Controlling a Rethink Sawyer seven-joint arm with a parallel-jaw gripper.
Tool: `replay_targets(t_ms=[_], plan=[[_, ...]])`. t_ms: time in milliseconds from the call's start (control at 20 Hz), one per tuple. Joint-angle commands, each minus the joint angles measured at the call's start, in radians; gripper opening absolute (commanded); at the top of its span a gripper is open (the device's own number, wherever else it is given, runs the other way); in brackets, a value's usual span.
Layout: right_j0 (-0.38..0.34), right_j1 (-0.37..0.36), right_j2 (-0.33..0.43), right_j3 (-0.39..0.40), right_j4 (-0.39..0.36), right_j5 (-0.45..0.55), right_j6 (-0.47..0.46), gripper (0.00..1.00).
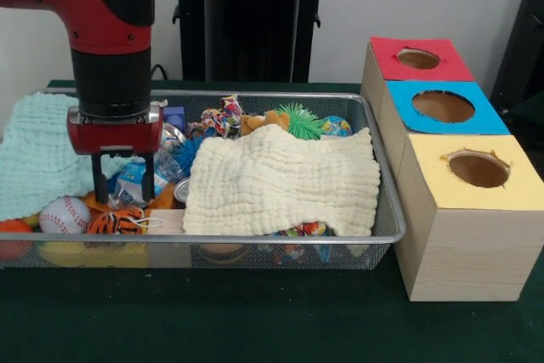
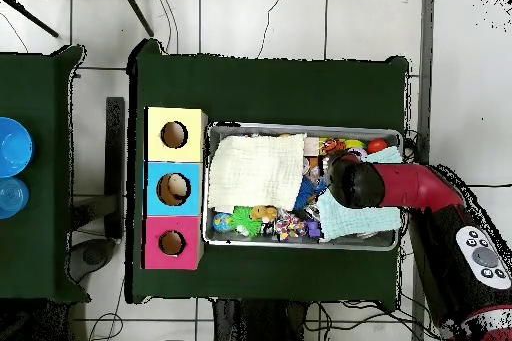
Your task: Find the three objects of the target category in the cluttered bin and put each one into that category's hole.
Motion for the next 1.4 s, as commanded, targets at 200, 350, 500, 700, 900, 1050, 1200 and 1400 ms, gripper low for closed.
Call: replay_targets(t_ms=[200,350,500,700,900,1050,1200,1400], plan=[[-0.025,0.069,0.131,-0.056,-0.108,0.06,-0.299,1.0],[-0.034,0.072,0.143,-0.06,-0.121,0.061,-0.301,1.0],[-0.038,0.069,0.144,-0.063,-0.136,0.061,-0.294,1.0],[-0.029,0.073,0.135,-0.08,-0.162,0.064,-0.278,1.0],[-0.022,0.079,0.126,-0.094,-0.181,0.076,-0.275,1.0],[-0.021,0.078,0.125,-0.102,-0.189,0.086,-0.278,1.0],[-0.015,0.073,0.123,-0.098,-0.196,0.088,-0.27,1.0],[-0.004,0.099,0.107,-0.116,-0.217,0.076,-0.26,1.0]])
